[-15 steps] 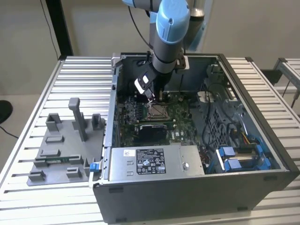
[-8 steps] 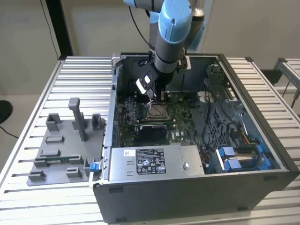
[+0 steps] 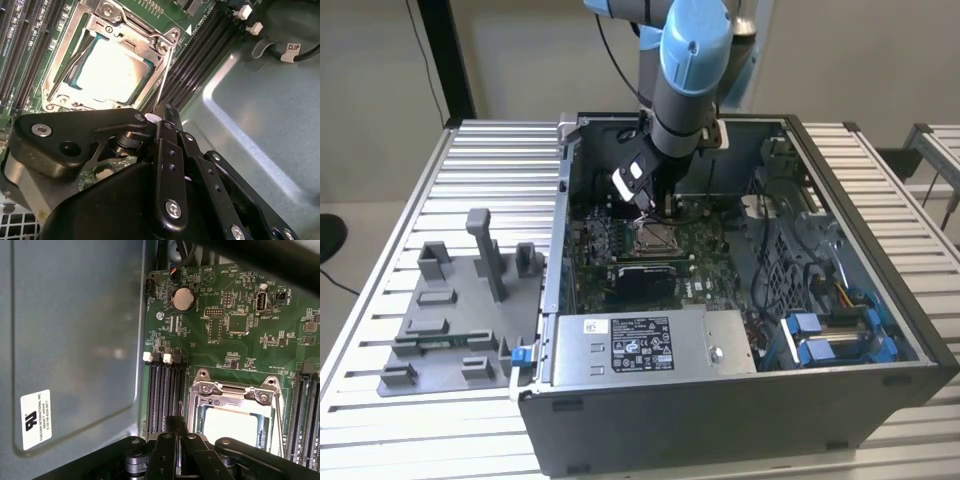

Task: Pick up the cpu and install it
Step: 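Install the first cpu locking lever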

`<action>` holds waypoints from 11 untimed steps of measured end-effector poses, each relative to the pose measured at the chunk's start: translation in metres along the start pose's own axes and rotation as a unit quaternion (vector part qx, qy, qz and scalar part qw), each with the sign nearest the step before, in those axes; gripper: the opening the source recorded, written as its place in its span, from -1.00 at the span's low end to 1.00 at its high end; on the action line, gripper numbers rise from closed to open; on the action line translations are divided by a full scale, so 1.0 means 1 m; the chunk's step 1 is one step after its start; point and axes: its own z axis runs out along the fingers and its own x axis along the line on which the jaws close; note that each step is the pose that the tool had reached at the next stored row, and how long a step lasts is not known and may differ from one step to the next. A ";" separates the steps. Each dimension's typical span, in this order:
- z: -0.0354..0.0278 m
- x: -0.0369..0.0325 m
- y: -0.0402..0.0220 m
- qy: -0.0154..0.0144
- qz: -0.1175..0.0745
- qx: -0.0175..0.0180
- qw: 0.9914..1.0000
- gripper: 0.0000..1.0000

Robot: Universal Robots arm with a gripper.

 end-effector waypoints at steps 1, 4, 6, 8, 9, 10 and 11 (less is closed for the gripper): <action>0.0003 -0.0002 0.0002 0.000 0.000 0.000 1.000 -1.00; 0.0016 -0.0010 0.0008 0.000 0.000 0.000 1.000 -1.00; 0.0027 -0.0015 0.0011 0.000 0.000 0.000 1.000 -1.00; 0.0038 -0.0022 0.0016 0.000 0.000 0.000 1.000 -1.00; 0.0044 -0.0025 0.0018 0.000 0.000 0.000 1.000 -1.00; 0.0051 -0.0028 0.0019 0.000 0.000 0.000 1.000 -1.00; 0.0058 -0.0032 0.0020 0.000 0.000 0.000 1.000 -1.00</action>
